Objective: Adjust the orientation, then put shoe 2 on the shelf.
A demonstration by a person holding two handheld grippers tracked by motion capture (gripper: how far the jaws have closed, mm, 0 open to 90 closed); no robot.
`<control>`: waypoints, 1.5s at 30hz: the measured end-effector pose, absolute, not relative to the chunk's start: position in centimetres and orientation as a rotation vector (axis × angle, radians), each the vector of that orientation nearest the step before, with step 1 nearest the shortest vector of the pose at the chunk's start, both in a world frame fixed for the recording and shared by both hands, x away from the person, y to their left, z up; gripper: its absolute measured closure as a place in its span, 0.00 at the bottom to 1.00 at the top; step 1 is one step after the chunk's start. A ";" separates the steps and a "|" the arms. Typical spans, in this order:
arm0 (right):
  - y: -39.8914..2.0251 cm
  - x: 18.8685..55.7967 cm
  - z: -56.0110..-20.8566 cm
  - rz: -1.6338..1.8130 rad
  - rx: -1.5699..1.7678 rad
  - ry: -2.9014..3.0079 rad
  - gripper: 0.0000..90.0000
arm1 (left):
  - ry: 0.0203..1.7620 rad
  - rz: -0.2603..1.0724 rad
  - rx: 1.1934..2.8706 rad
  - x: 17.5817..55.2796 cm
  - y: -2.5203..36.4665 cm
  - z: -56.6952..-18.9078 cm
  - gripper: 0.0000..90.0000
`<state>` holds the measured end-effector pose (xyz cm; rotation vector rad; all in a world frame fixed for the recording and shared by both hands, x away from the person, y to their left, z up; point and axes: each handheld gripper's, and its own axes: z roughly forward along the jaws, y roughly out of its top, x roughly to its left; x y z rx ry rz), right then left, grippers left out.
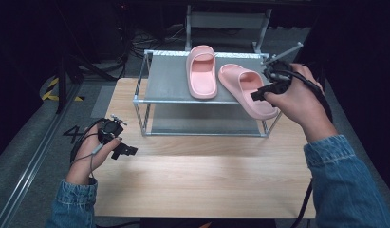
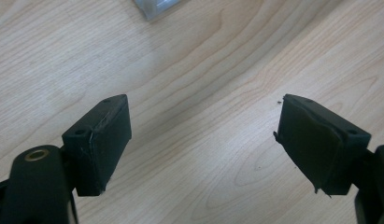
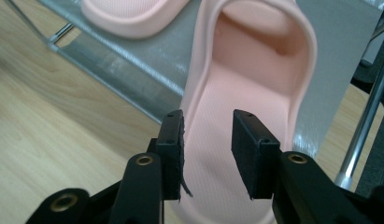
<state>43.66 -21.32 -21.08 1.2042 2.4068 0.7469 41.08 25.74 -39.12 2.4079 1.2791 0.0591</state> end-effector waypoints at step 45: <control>-25.7 40.0 -26.7 0.864 1.221 2.411 1.00 | 1.284 0.026 2.463 41.0 25.1 -40.0 0.20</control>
